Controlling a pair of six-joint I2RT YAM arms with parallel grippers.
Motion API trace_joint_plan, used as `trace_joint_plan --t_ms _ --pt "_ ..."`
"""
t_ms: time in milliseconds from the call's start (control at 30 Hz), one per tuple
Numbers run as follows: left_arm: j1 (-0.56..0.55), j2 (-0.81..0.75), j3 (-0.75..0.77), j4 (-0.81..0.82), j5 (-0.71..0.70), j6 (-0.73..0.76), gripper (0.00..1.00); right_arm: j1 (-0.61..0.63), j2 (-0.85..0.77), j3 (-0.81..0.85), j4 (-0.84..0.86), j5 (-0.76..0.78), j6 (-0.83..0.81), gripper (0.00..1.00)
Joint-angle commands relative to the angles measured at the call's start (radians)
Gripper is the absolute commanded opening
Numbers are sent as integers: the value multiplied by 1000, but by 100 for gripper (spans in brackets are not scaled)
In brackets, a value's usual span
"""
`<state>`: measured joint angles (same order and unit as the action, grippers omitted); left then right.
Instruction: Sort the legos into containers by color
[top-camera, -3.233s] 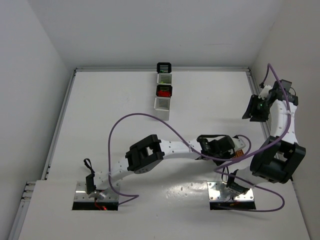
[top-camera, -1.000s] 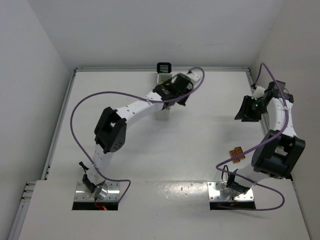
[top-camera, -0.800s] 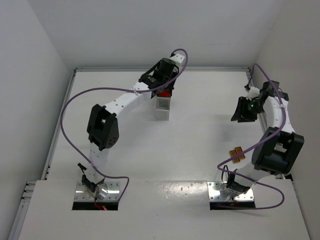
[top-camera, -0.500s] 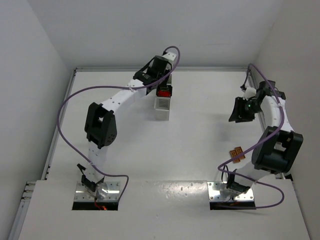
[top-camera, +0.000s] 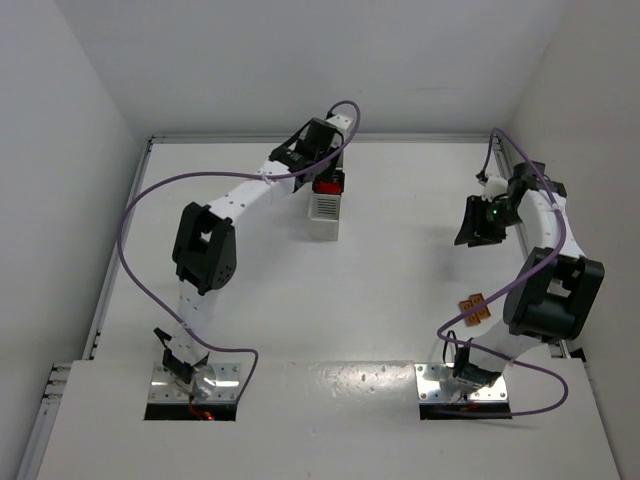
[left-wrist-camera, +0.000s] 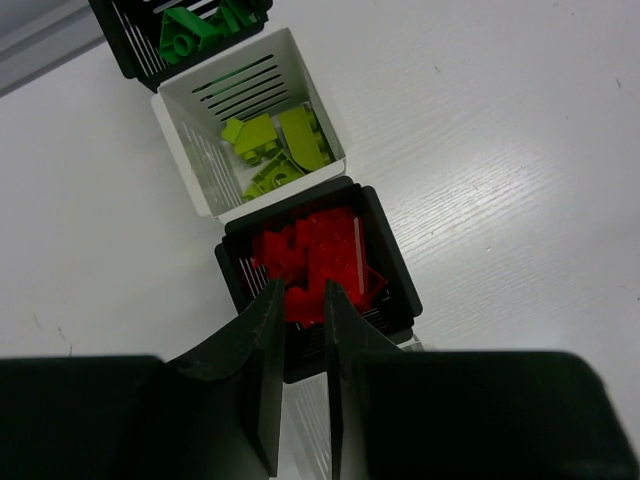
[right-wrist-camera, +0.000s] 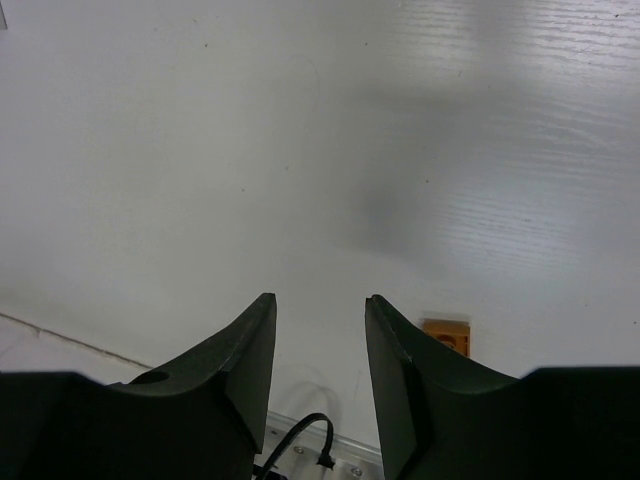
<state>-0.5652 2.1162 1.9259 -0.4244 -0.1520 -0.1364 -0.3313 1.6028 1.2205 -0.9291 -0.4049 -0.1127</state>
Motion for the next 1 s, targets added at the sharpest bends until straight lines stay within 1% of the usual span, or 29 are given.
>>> trace_joint_plan --t_ms 0,167,233,300,333,400,433,500,533,567,633,700,733,767,833,867,933,967 --pt "16 16 15 6 9 -9 3 5 -3 -6 -2 -5 -24 41" --pt "16 25 15 6 9 -9 7 5 -3 -25 -2 14 -34 41" --pt "16 34 15 6 9 -9 10 5 -12 -26 -2 14 -35 41" --pt "16 34 15 6 9 -9 15 5 -12 -26 7 14 -35 41" --pt "16 34 15 6 9 -9 23 5 -12 -35 7 23 -45 41" --pt "16 34 15 -3 9 -9 32 5 -12 -35 7 23 -45 41" --pt "16 34 15 -4 9 -9 43 5 -12 -44 7 32 -45 41" --pt "16 24 15 -4 9 -9 50 5 -23 -53 18 43 -65 41" --pt "16 24 15 -4 9 -9 55 5 -33 -62 18 54 -74 41" --pt "16 24 15 -4 9 0 57 5 -34 -73 18 66 -102 41" --pt "16 13 15 -4 9 0 59 5 -66 -96 27 81 -142 41" --pt "25 2 15 -4 9 0 59 5 -92 -113 27 118 -226 41" --pt "34 -8 15 -4 9 0 59 5 -105 -134 18 159 -258 41" --pt "34 -9 5 -4 18 0 59 5 -136 -145 18 179 -330 40" --pt "59 -45 -7 -4 52 -12 59 5 -170 -182 -5 239 -413 40" --pt "59 -58 -7 -4 66 -25 59 5 -208 -199 -16 264 -494 38" --pt "86 -100 -18 -4 92 -25 59 -12 -247 -248 -39 336 -567 37" --pt "87 -116 -40 -4 104 -25 59 -12 -262 -265 -39 368 -632 35"
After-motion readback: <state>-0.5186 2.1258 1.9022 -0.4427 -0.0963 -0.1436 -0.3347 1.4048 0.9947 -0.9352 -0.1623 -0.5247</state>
